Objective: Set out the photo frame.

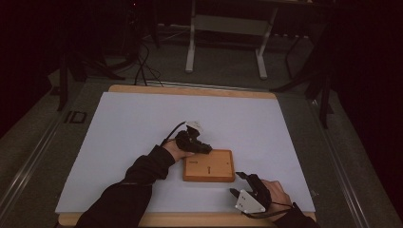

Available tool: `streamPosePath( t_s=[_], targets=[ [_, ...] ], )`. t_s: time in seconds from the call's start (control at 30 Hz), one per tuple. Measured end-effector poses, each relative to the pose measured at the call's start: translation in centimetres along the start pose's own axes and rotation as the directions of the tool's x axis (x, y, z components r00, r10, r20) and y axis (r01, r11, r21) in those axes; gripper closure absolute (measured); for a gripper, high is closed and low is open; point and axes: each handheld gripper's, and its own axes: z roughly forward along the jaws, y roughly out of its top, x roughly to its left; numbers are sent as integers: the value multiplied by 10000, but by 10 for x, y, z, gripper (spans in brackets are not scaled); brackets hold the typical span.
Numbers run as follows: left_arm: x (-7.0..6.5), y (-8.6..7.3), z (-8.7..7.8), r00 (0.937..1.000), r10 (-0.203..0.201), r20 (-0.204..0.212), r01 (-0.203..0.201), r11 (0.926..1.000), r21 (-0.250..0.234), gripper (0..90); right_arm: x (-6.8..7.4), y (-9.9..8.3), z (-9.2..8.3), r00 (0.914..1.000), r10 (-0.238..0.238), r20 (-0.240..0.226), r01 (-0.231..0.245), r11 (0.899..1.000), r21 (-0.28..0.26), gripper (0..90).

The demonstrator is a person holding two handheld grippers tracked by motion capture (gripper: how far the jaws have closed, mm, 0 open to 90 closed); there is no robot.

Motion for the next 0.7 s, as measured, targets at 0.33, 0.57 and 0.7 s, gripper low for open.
streamPosePath(
  t_s=[0.33,0.57,0.7],
  targets=[
    [3,0,0,9996,-217,204,218,9998,-41,855,3,3,10,9950,-994,108,992,9949,154,435],
    [5,0,0,9990,-311,322,312,9995,-20,855,7,2,15,9830,-1782,434,1766,9835,386,507],
    [6,1,0,9987,-357,357,357,9994,11,855,12,1,18,9669,-2397,871,2355,9703,556,557]
  ],
)
